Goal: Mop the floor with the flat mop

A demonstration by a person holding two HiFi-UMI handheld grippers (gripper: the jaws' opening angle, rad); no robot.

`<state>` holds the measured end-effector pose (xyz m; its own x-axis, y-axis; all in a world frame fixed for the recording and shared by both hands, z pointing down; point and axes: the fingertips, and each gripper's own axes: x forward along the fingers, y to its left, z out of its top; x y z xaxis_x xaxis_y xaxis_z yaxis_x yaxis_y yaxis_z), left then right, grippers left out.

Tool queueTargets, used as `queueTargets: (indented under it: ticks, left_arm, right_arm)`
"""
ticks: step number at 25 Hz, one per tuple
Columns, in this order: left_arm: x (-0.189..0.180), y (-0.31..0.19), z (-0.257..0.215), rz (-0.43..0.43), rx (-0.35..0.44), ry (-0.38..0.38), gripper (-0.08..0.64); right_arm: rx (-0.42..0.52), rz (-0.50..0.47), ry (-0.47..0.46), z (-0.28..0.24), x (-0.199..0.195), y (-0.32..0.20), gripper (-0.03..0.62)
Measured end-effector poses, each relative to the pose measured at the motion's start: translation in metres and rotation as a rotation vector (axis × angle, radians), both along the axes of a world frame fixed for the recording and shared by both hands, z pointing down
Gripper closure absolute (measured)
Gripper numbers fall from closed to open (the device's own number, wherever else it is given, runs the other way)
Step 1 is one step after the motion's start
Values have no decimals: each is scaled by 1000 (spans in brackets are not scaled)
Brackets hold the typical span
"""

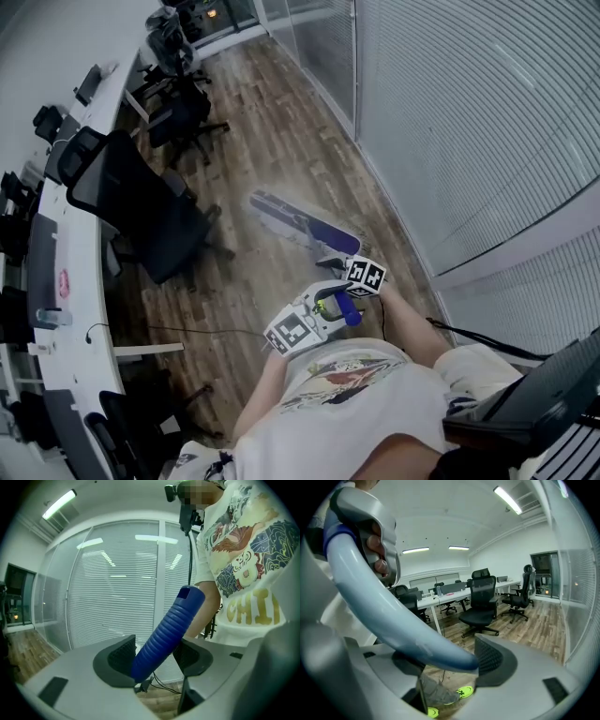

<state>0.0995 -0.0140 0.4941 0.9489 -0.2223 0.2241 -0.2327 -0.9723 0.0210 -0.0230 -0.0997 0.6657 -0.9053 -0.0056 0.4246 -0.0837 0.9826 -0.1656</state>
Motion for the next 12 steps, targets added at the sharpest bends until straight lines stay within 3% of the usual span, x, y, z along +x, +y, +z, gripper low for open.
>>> queueTargets:
  ticks: [12]
  left_arm:
    - [61,90,-3,53,-26,-59,318]
  right_arm:
    - [-14,24,-8,-4,58,89,337]
